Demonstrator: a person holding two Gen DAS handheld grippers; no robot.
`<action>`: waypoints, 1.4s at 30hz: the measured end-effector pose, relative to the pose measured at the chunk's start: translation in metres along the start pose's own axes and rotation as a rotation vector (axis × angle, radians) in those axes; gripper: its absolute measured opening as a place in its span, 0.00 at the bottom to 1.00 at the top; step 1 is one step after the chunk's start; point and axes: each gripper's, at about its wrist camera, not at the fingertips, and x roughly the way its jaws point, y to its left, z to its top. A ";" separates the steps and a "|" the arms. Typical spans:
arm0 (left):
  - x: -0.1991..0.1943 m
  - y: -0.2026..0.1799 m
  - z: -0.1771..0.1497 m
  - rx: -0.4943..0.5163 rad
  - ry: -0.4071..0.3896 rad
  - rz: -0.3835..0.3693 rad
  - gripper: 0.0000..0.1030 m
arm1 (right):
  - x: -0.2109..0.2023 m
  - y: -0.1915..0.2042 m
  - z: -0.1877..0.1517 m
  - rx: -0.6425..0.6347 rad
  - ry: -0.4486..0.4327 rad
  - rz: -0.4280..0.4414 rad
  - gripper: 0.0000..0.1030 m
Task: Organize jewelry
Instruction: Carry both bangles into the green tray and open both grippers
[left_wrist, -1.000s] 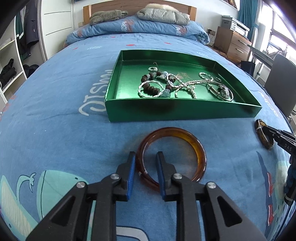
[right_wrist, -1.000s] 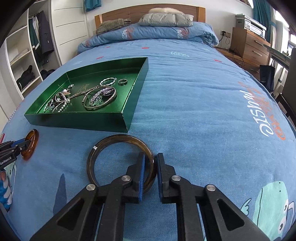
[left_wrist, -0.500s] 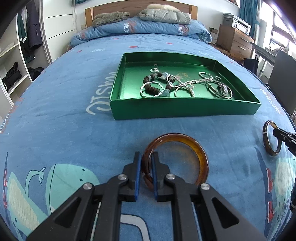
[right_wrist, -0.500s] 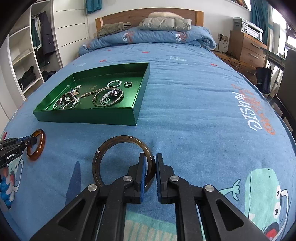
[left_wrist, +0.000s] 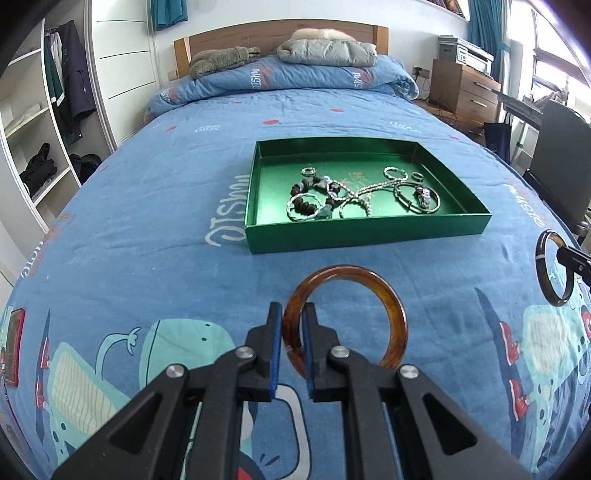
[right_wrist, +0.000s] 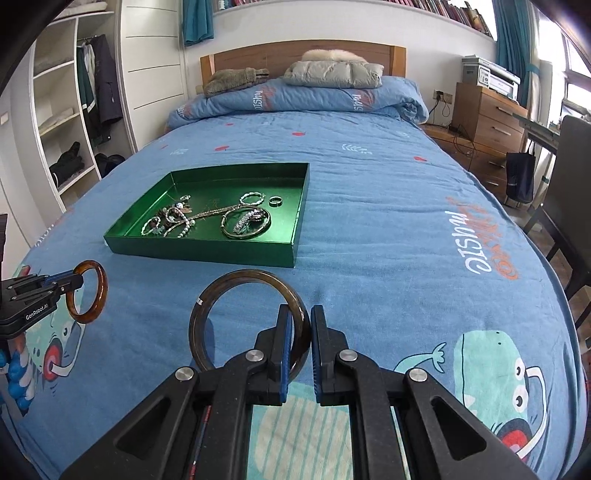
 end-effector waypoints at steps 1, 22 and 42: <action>-0.006 0.000 0.000 0.000 -0.009 -0.001 0.09 | -0.006 0.001 0.000 0.000 -0.008 0.002 0.09; -0.132 0.018 0.043 -0.038 -0.227 -0.029 0.09 | -0.114 0.039 0.031 -0.052 -0.203 0.016 0.09; -0.049 0.026 0.169 -0.050 -0.204 0.004 0.09 | -0.053 0.040 0.158 -0.060 -0.295 0.019 0.09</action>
